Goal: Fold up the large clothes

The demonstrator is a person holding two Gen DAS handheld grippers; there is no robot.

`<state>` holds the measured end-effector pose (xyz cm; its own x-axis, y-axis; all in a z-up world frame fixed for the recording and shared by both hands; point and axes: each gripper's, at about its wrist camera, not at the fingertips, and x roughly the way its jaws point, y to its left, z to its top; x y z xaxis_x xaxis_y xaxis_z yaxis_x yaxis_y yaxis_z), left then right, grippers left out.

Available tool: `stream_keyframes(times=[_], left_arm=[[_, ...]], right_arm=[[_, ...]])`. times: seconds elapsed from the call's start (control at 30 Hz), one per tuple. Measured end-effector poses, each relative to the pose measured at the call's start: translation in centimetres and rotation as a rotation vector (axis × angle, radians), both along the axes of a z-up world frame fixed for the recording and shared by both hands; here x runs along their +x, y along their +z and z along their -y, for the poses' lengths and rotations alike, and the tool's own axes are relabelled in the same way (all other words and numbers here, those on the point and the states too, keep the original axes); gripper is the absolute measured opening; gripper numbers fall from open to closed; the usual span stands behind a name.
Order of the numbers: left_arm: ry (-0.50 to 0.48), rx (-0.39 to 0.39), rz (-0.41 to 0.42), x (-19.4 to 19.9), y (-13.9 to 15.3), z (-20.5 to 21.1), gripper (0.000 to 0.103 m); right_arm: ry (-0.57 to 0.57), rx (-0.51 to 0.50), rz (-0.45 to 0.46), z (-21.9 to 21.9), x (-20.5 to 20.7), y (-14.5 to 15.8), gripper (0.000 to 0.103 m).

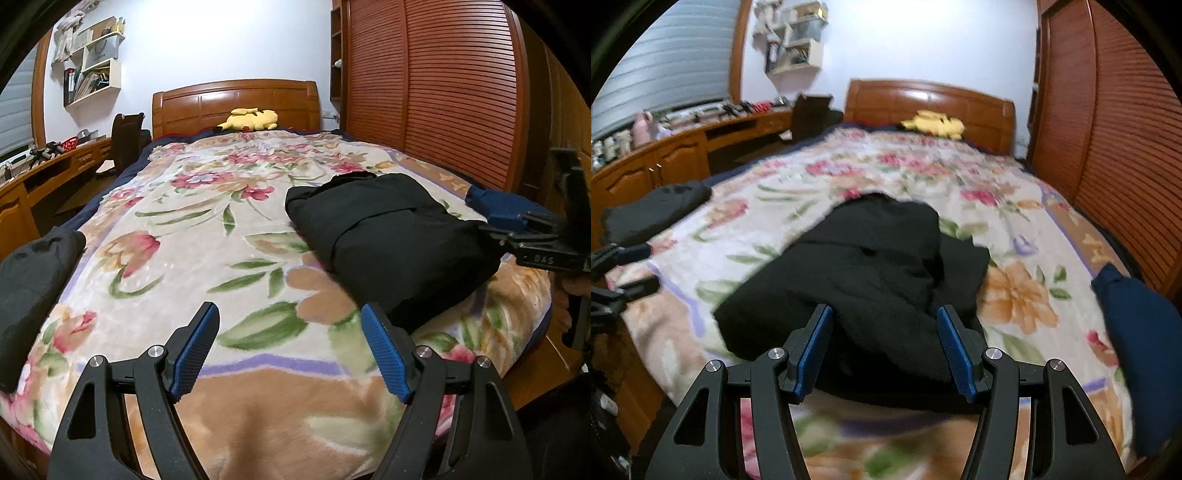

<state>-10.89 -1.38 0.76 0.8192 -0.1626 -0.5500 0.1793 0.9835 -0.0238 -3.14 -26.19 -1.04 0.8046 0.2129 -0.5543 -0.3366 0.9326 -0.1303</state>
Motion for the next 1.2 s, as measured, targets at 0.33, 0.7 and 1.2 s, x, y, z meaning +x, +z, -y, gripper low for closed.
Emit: stream_keyframes(times=[0.33, 0.7, 1.2], left_arm=[[-0.012, 0.014, -0.007, -0.4, -0.4, 0.4, 0.080], [-0.036, 0.006, -0.001, -0.7, -0.1, 1.5, 0.080], [-0.077, 0.005, 0.019, -0.8, 1.1, 2.9, 0.080]], right_arm=[[0.035, 0.058, -0.156, -0.3, 3.0, -1.3, 0.041], [-0.096, 0.021, 0.124, 1.2, -0.2, 4.6, 0.011], [-0.132, 0.055, -0.015, 4.5, 0.5, 2.8, 0.046]])
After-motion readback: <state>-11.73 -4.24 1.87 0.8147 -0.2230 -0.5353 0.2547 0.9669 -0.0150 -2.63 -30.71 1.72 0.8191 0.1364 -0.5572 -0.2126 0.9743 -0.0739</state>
